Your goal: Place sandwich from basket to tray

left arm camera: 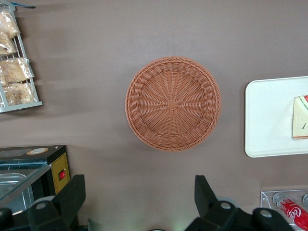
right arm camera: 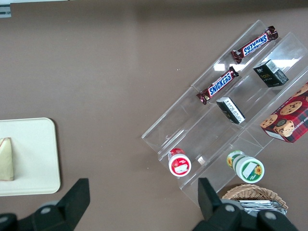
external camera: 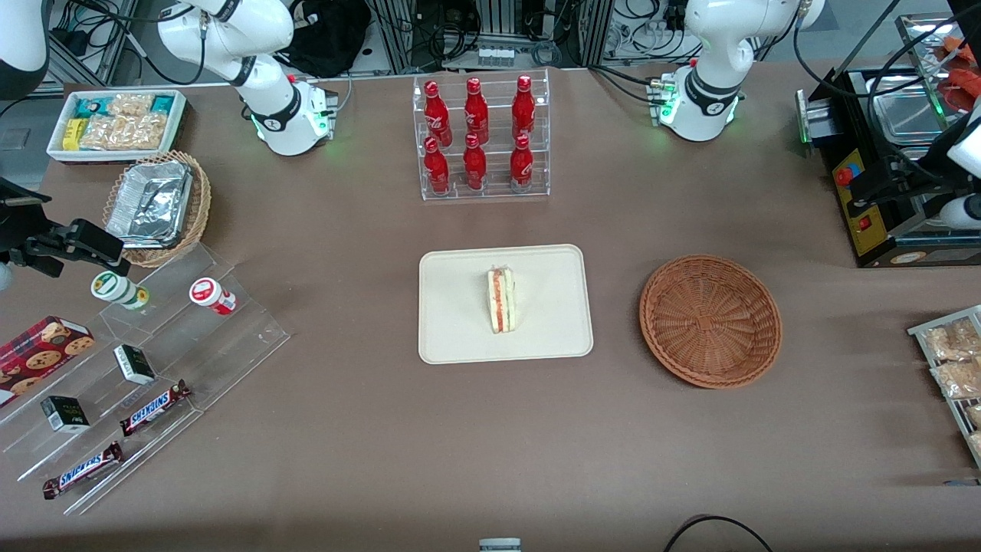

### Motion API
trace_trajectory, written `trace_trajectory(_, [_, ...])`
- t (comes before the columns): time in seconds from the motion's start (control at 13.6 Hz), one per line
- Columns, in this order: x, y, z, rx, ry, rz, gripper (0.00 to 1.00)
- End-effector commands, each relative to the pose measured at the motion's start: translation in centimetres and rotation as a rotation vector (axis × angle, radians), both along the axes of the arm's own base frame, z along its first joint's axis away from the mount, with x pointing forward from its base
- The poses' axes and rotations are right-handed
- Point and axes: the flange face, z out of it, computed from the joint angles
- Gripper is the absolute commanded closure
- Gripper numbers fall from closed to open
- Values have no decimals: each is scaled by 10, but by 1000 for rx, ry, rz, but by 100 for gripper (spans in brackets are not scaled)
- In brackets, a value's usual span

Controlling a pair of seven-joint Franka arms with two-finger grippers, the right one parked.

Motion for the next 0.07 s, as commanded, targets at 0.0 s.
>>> trace_trajectory(0.0, [3, -2, 2, 20, 5, 12, 0])
